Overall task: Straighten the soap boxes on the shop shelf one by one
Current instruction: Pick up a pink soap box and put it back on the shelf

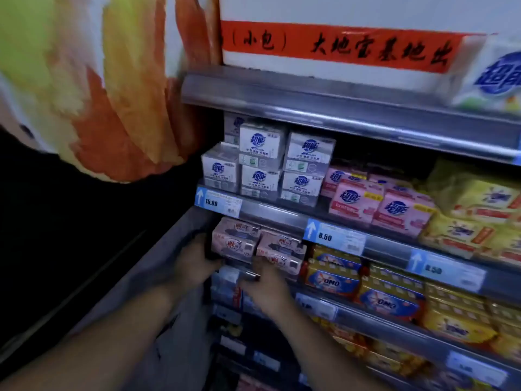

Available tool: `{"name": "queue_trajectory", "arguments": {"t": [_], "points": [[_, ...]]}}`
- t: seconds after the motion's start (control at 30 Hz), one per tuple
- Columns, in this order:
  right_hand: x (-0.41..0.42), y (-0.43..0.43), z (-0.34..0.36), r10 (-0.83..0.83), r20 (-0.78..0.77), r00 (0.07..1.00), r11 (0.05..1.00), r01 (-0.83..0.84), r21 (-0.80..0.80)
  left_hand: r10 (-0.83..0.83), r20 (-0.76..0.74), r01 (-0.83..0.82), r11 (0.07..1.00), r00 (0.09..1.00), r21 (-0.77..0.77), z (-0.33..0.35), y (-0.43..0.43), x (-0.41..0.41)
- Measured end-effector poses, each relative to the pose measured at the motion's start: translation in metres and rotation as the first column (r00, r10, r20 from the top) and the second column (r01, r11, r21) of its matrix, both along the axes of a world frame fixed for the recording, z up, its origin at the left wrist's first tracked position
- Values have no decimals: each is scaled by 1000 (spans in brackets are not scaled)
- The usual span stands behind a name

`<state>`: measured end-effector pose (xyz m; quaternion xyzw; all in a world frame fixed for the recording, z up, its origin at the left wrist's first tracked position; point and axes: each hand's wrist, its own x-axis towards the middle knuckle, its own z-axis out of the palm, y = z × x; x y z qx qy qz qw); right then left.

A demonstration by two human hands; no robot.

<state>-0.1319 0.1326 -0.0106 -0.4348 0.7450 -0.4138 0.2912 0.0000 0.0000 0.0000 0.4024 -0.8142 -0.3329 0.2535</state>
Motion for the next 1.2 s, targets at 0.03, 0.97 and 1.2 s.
{"name": "queue_trajectory", "arguments": {"t": [0.03, 0.97, 1.2], "points": [[-2, -5, -5, 9, 2, 1000, 1000, -9, 3, 8, -15, -8, 1000, 1000, 29, -5, -5, -3], [21, 63, 18, -123, 236, 964, 965, 171, -199, 94, -586, 71, 965, 804, 253, -30, 53, 19], [10, 117, 29, -115, 369, 922, 949, 212, -233, -105, -608, 347, 891, 787, 294, -14, 89, 32]]}}
